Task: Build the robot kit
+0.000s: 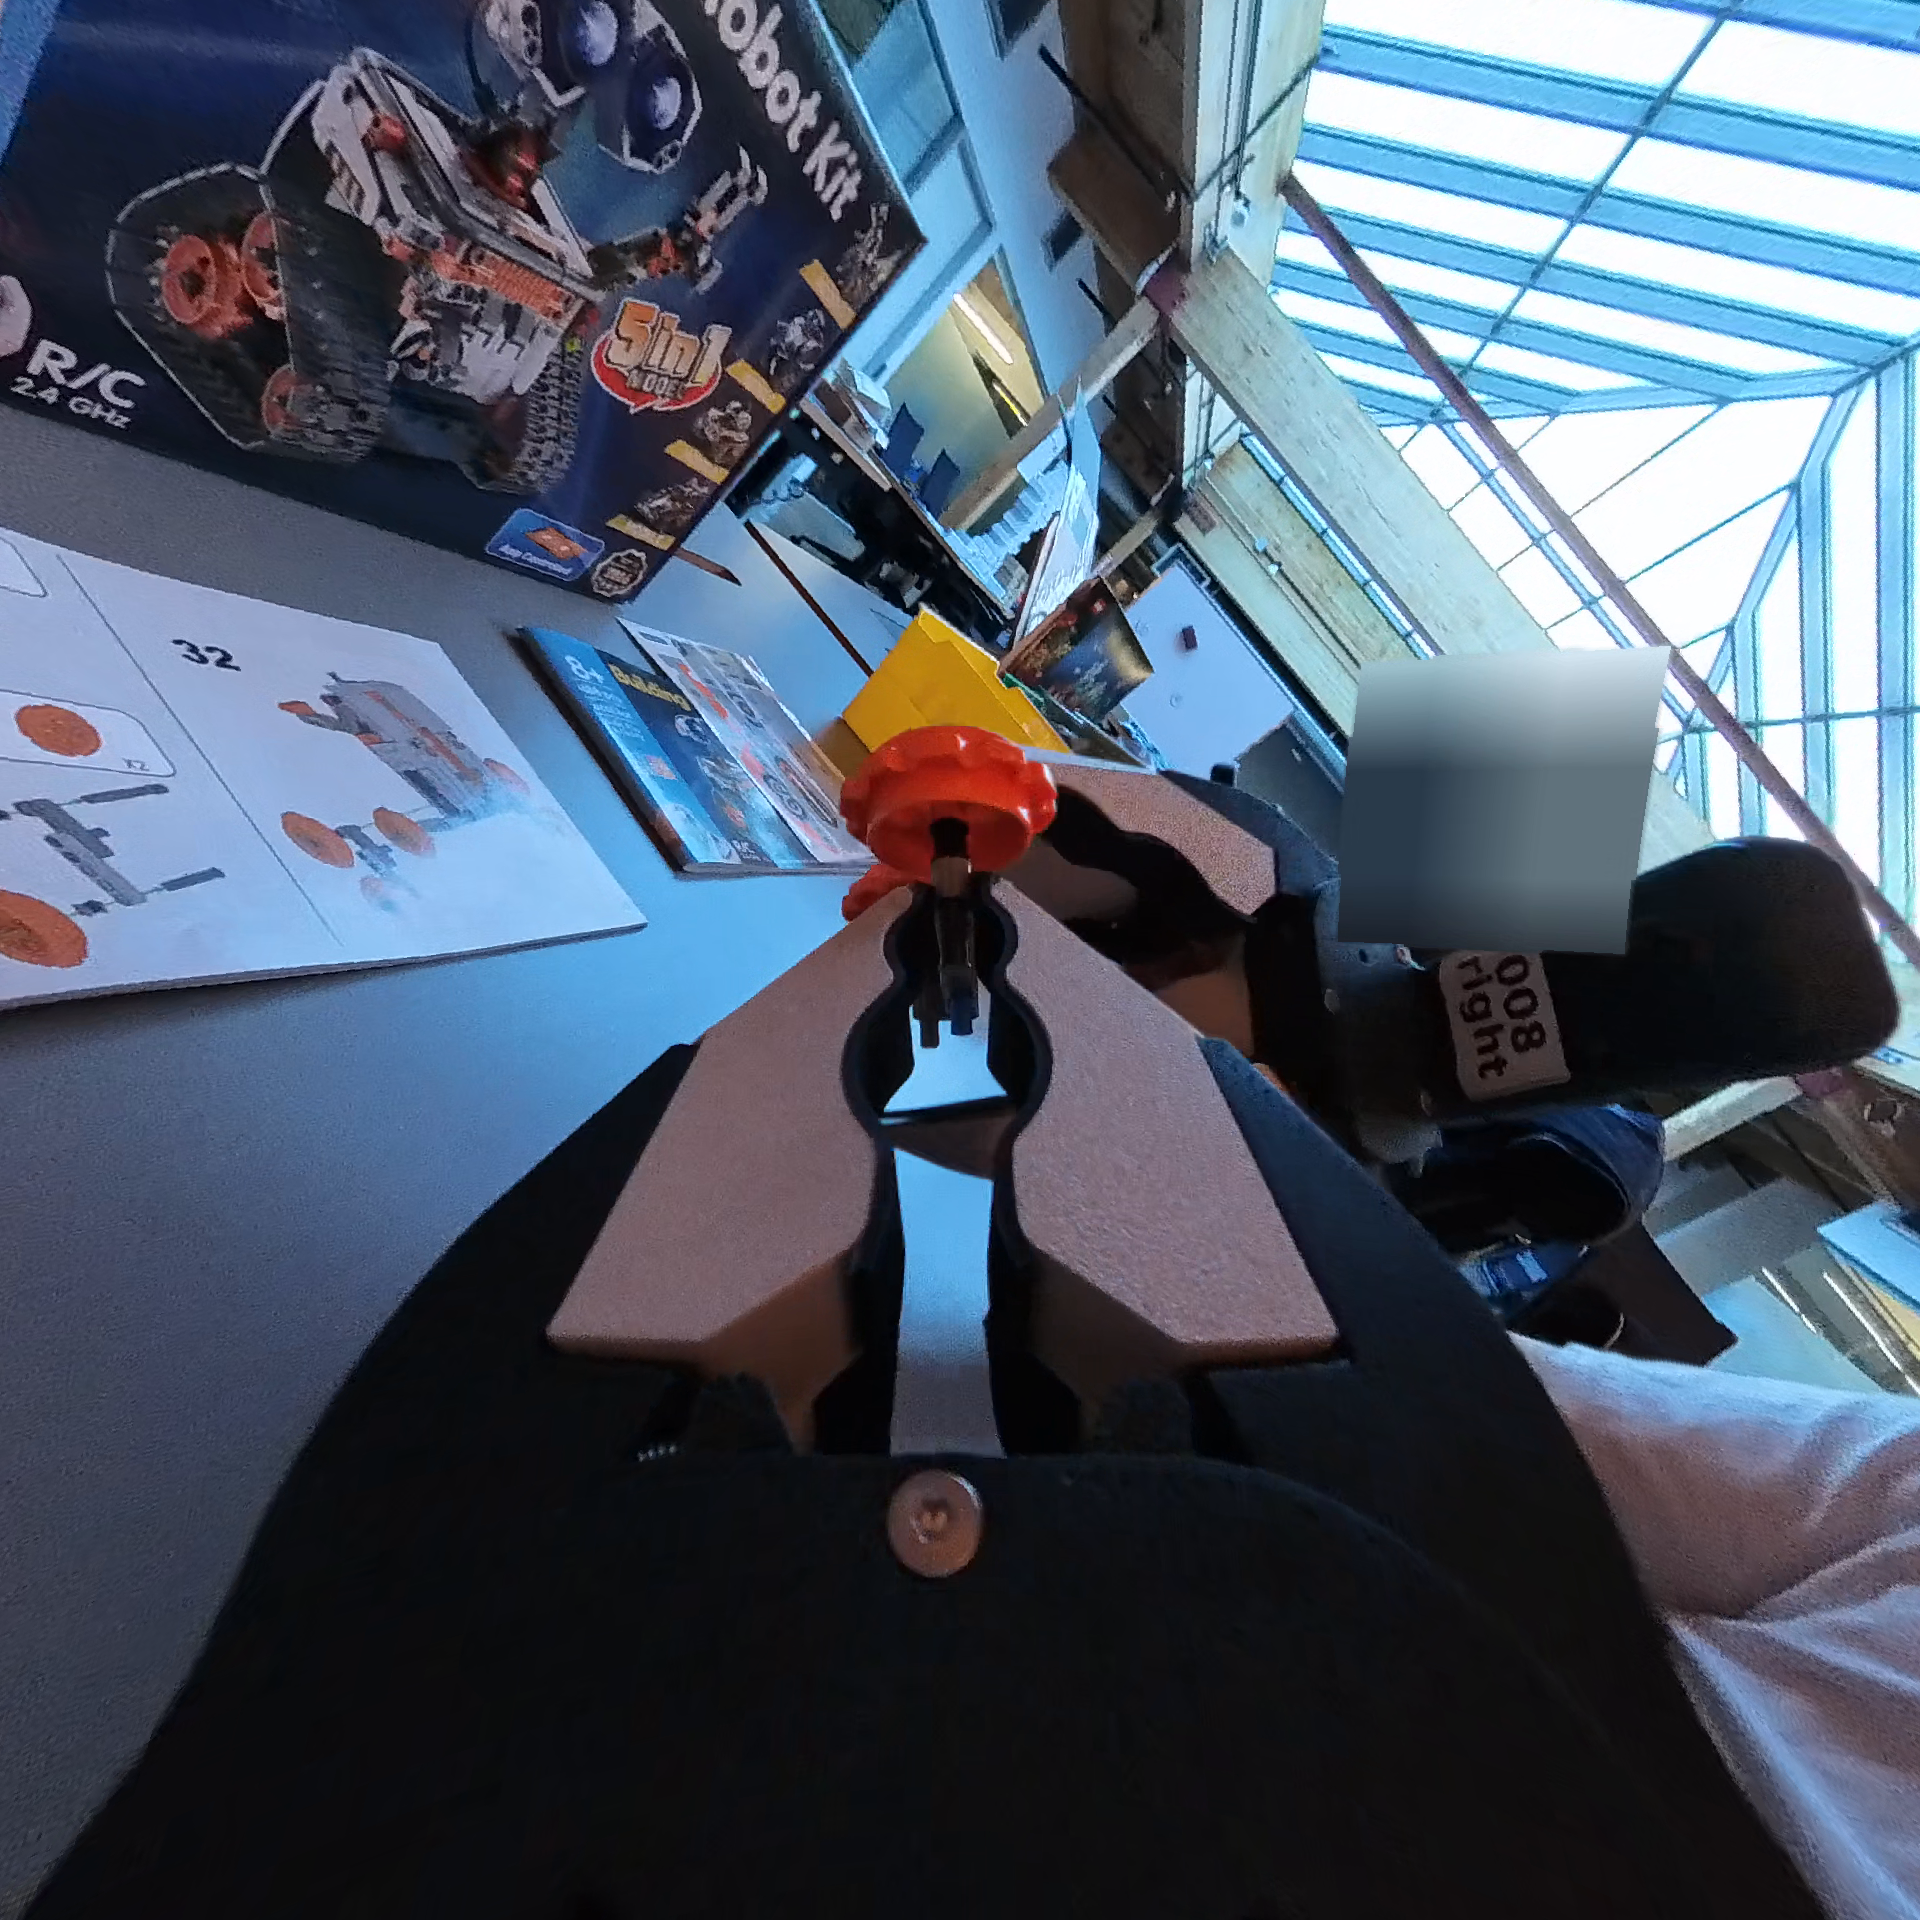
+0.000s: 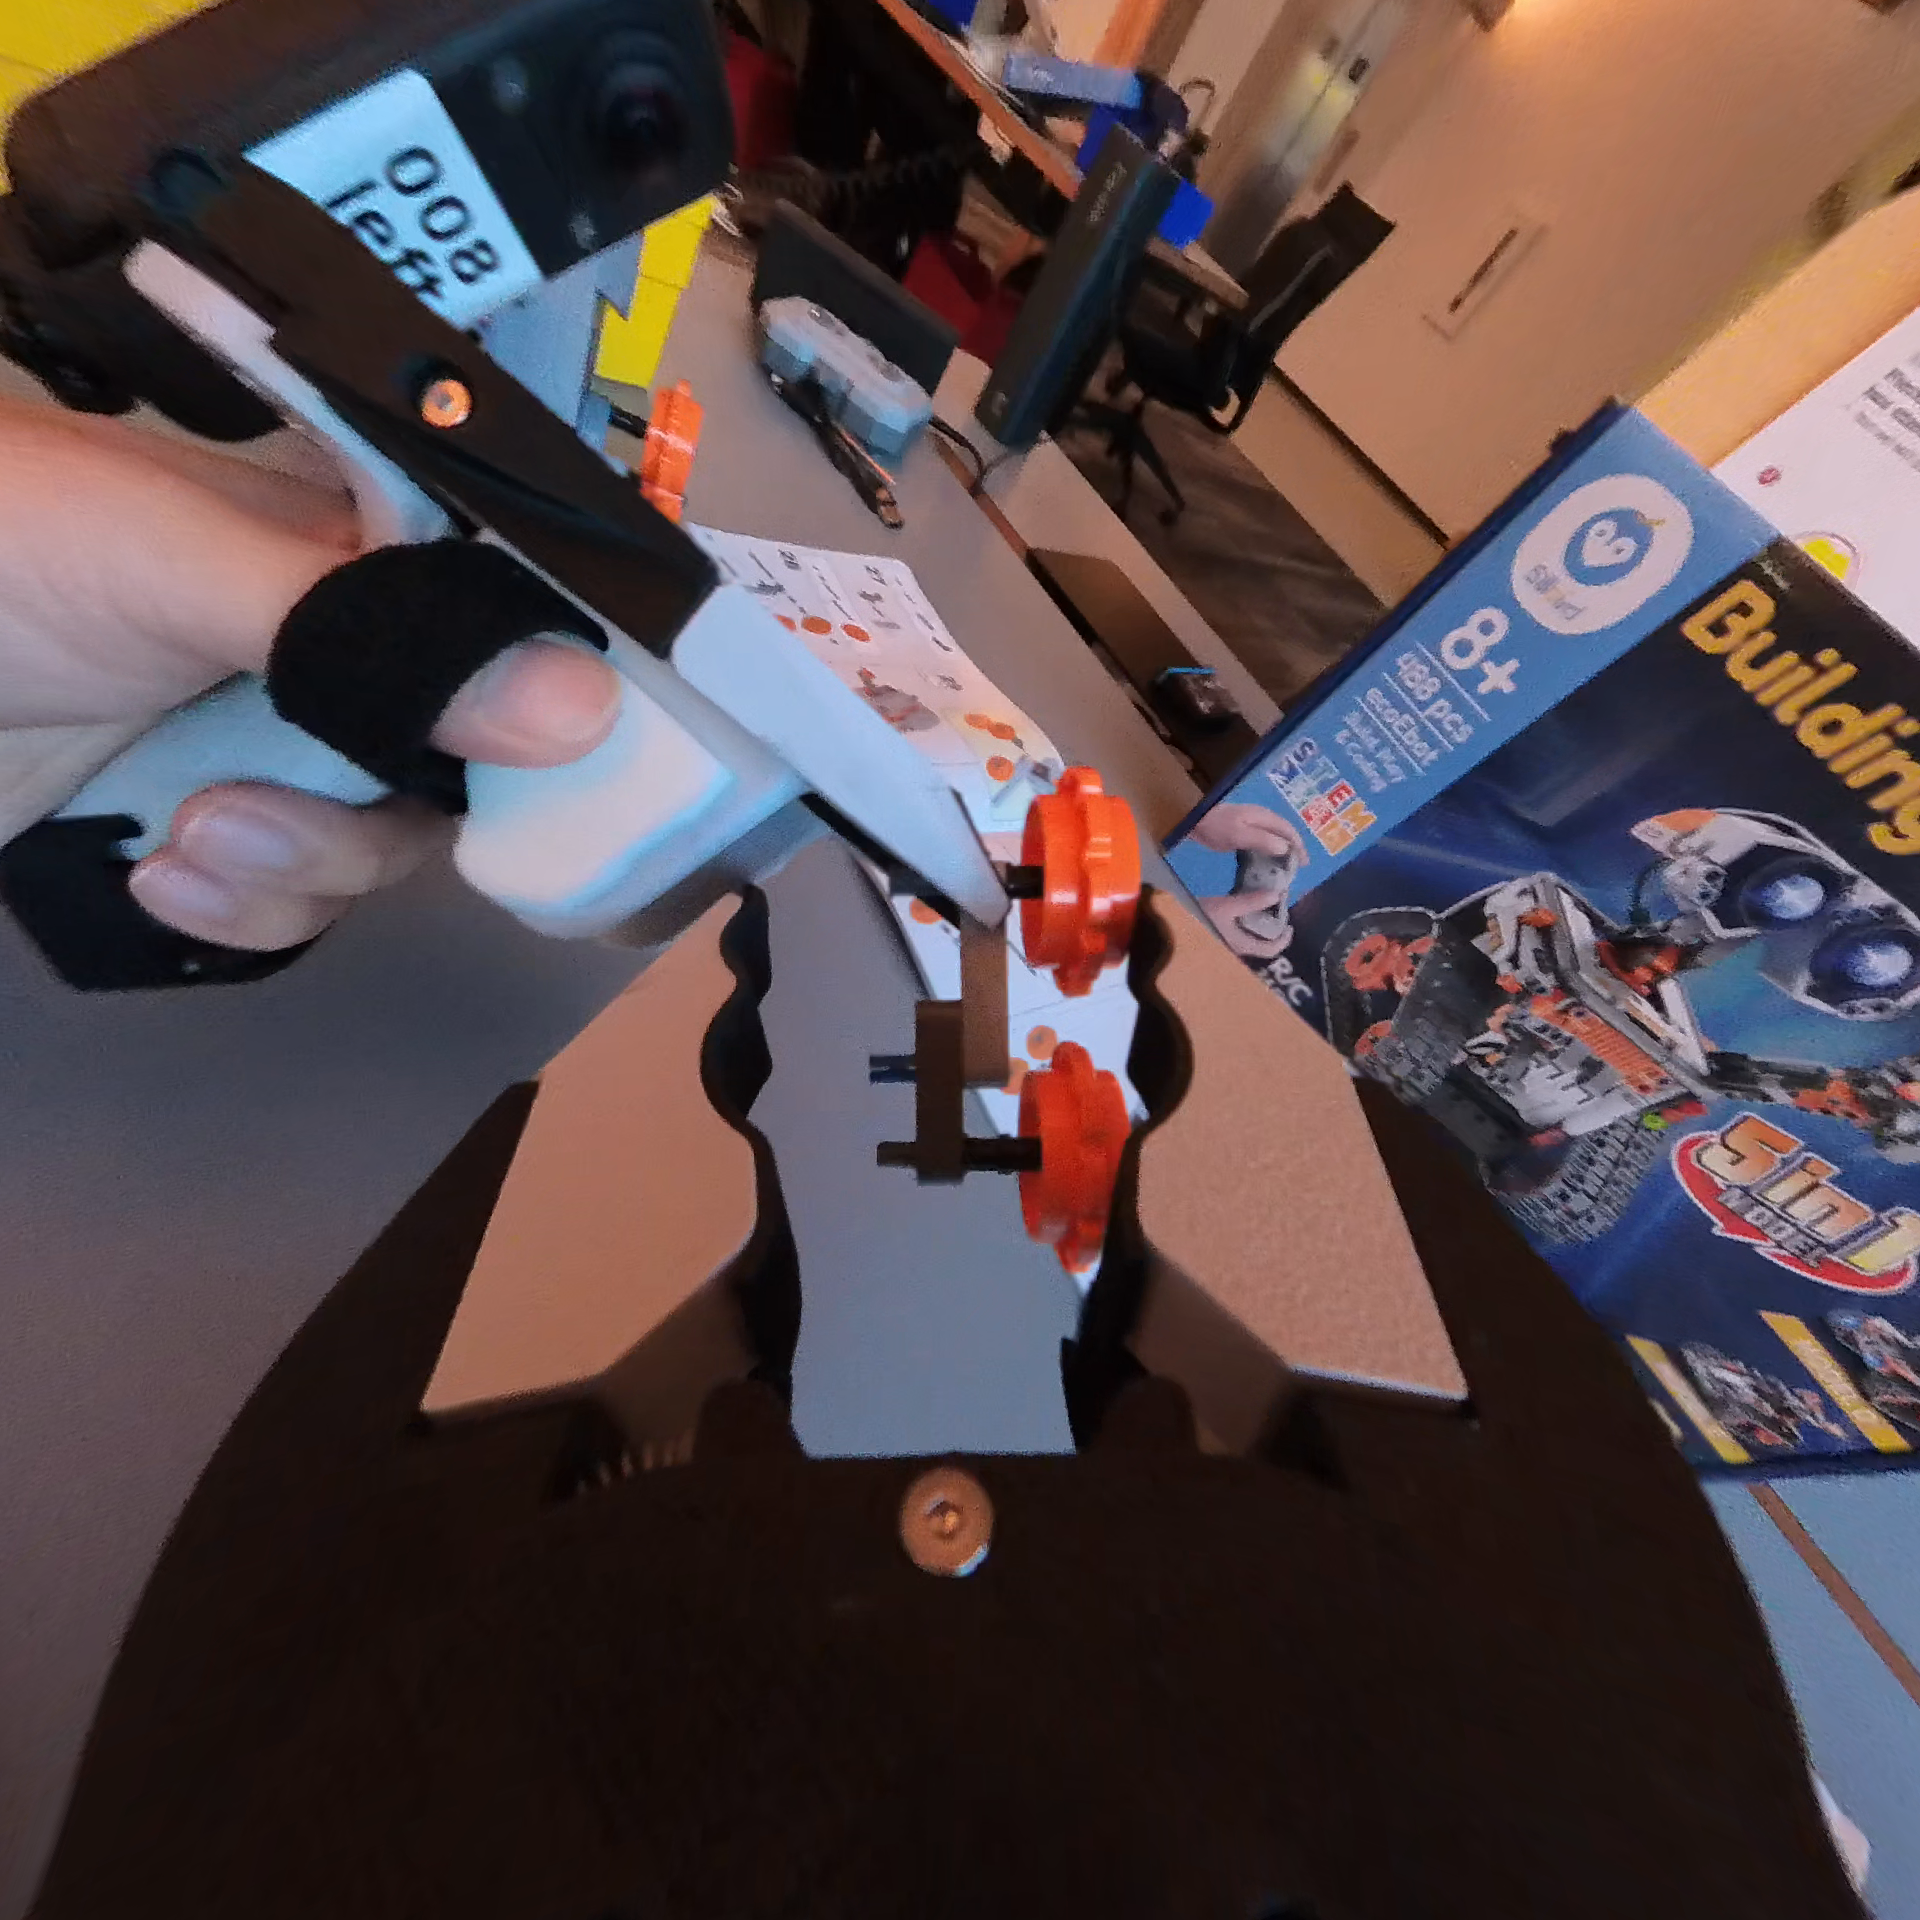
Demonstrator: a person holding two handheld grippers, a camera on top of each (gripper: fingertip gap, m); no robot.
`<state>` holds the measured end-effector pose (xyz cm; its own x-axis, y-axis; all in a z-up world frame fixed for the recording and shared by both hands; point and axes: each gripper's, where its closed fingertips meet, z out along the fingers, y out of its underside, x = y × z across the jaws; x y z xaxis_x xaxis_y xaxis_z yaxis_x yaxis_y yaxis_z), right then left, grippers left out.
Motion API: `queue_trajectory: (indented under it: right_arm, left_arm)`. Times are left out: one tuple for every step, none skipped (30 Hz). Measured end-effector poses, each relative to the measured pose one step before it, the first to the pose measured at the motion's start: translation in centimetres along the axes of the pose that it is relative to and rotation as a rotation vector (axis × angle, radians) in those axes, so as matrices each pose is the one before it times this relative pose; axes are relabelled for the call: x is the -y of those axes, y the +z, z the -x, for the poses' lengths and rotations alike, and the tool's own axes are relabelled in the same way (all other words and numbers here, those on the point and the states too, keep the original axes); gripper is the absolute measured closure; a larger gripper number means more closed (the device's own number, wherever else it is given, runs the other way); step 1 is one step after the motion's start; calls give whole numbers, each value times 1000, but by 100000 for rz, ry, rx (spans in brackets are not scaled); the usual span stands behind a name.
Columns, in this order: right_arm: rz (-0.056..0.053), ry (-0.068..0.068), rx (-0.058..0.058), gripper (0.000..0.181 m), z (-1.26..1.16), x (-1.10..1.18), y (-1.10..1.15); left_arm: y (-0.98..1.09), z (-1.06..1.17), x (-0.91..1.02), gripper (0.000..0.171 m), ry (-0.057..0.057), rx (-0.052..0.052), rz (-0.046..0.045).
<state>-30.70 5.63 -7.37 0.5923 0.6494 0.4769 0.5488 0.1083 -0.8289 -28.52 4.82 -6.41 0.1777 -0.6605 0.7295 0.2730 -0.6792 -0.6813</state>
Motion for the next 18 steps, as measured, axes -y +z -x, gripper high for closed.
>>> queue_trajectory:
  right_arm:
    - [1360, -483, -1983, 115, -198, -203, 88]
    - [505, 18, -1526, 122, -237, -111, -76]
    - [-1492, 1535, -915, 127, -232, 148, -162]
    - [-2818, 3159, 521, 128, -48, 361, -144]
    - [-1886, 3762, 1382, 125, 130, 259, -58]
    - [144, 1957, 314, 123, 47, -36, 32]
    - [1655, -1113, -1303, 126, -150, -304, 84]
    - [2621, -2503, -2196, 128, -249, -476, 117]
    - [1837, -2650, -2329, 134, -301, -391, 66]
    - [-82, -1310, -416, 136, -55, -102, 41]
    - [-1302, 1350, 550, 136, 41, 124, -48]
    - [-1149, 2310, 621, 136, -3, 124, -60]
    - [-719, 2034, 1037, 136, 52, 59, -45]
    - [-997, 2292, 404, 136, -28, 116, -46]
    - [-636, 1883, 133, 134, -24, 69, -30]
    - [-197, 945, -64, 133, -15, -2, 19]
    - [-38, 67, -302, 133, -45, -27, 20]
    - [-94, -253, -223, 134, -60, 14, -15]
  left_arm:
    - [48, 142, -117, 167, 50, 1010, 46]
    - [21, 68, -52, 167, -32, 375, -27]
    - [44, -55, -44, 167, -791, -450, -56]
    - [43, -71, -24, 167, -1456, -431, -389]
    - [33, -16, 21, 167, -836, 154, -1237]
    - [61, 9, -62, 167, -205, 251, -744]
    - [68, -16, -134, 167, -104, 71, 91]
    - [44, -60, -74, 167, -392, -388, 20]
    - [-1, 11, 17, 167, -378, 22, -360]
    - [-36, 24, 38, 167, -208, 76, -428]
    - [-6, -73, 32, 167, -233, -518, -87]
    - [-28, -94, 54, 167, -417, -615, -172]
    - [-44, -1, 69, 167, -330, 269, -440]
    - [-53, 73, 91, 167, -91, 443, -950]
    - [-42, 17, 81, 167, -459, -94, -735]
    - [-11, 13, 42, 167, -819, -284, -434]
    - [12, -38, 44, 167, -809, -684, -529]
    - [11, -39, 20, 167, -838, -807, -314]
